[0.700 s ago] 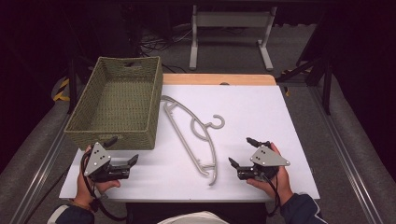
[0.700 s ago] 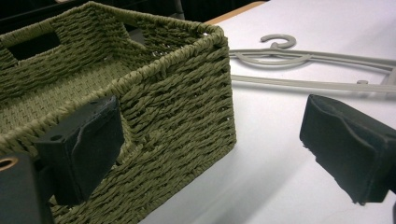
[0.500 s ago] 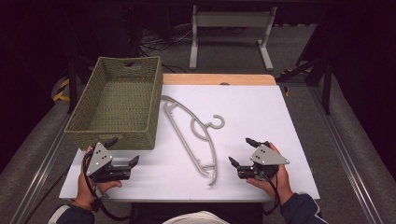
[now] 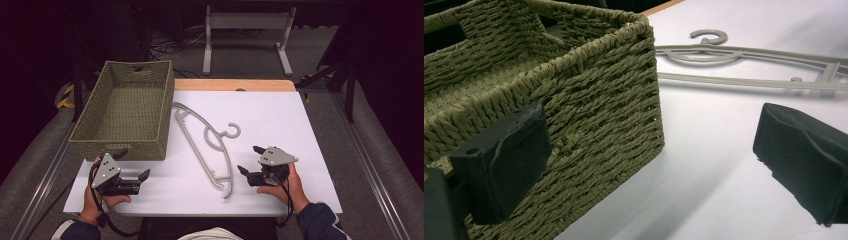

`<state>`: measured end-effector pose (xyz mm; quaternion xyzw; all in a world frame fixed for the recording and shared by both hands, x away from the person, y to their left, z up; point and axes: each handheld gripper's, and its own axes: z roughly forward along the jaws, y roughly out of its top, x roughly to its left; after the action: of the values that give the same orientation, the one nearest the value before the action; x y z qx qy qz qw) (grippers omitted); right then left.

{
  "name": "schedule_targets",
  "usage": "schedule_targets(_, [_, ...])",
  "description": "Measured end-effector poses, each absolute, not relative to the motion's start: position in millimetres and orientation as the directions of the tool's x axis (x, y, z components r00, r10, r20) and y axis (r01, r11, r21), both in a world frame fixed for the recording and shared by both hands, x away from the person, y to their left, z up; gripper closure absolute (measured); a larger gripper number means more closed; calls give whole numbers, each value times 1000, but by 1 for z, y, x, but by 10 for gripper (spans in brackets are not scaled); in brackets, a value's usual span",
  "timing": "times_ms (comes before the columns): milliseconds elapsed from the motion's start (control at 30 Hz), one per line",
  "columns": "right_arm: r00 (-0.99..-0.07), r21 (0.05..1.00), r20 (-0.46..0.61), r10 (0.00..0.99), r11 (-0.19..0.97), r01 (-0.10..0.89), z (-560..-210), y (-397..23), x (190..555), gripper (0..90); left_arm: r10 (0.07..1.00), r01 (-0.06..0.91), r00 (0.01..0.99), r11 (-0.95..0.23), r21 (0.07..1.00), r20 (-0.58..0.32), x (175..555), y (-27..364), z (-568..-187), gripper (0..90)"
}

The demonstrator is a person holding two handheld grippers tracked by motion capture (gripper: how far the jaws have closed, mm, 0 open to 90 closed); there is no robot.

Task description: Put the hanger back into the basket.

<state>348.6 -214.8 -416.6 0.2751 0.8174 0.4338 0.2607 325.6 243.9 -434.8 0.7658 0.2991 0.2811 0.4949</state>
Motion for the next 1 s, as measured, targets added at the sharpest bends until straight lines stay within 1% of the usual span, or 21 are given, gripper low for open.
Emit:
schedule_targets(100, [-719, 844, -164, 676, 474, 253, -415, -211, 355, 227, 732, 186, 669, -332, 925, 128, 326, 243, -436, 25])
schedule_targets(133, [-713, 822, -162, 682, 492, 285, -414, -206, 362, 247, 729, 184, 671, -341, 922, 136, 327, 243, -435, 26])
schedule_targets(200, [-711, 813, -162, 685, 501, 298, -414, -204, 364, 264, 725, 183, 676, -340, 922, 133, 328, 241, -436, 26])
schedule_targets(233, [-705, 791, -164, 690, 519, 323, -414, -200, 368, 277, 723, 190, 679, -343, 920, 130, 328, 240, -436, 26])
schedule_targets(333, [-689, 751, -122, 714, 520, 406, -413, -188, 384, 285, 717, 195, 684, -352, 916, 130, 328, 238, -438, 27])
schedule_targets(367, [-689, 751, -122, 714, 520, 406, -413, -188, 384, 285, 717, 195, 684, -352, 916, 130, 328, 238, -438, 27])
schedule_targets(500, [-680, 719, -43, 732, 495, 488, -415, -177, 405, 297, 710, 207, 692, -366, 907, 128, 327, 238, -440, 28])
schedule_targets(567, [-691, 698, -30, 722, 510, 503, -419, -170, 410, 310, 709, 212, 693, -368, 905, 126, 327, 237, -441, 28])
schedule_targets(633, [-697, 679, -8, 717, 515, 523, -423, -163, 416, 350, 711, 220, 692, -376, 900, 128, 328, 237, -441, 30])
schedule_targets(667, [-703, 670, -7, 712, 525, 525, -425, -159, 418, 350, 710, 224, 692, -381, 897, 129, 329, 236, -442, 32])
schedule_targets(700, [-705, 656, -16, 709, 540, 528, -427, -156, 421, 351, 709, 230, 693, -386, 893, 128, 329, 235, -443, 32])
schedule_targets(733, [-699, 641, -21, 715, 546, 539, -430, -153, 424, 373, 708, 235, 695, -392, 889, 128, 330, 234, -444, 32])
schedule_targets(900, [-702, 584, -5, 712, 572, 576, -441, -150, 434, 441, 694, 236, 708, -411, 880, 134, 331, 232, -445, 35])
schedule_targets(1000, [-709, 573, -30, 705, 593, 566, -441, -146, 437, 467, 689, 245, 714, -418, 875, 129, 331, 230, -447, 36])
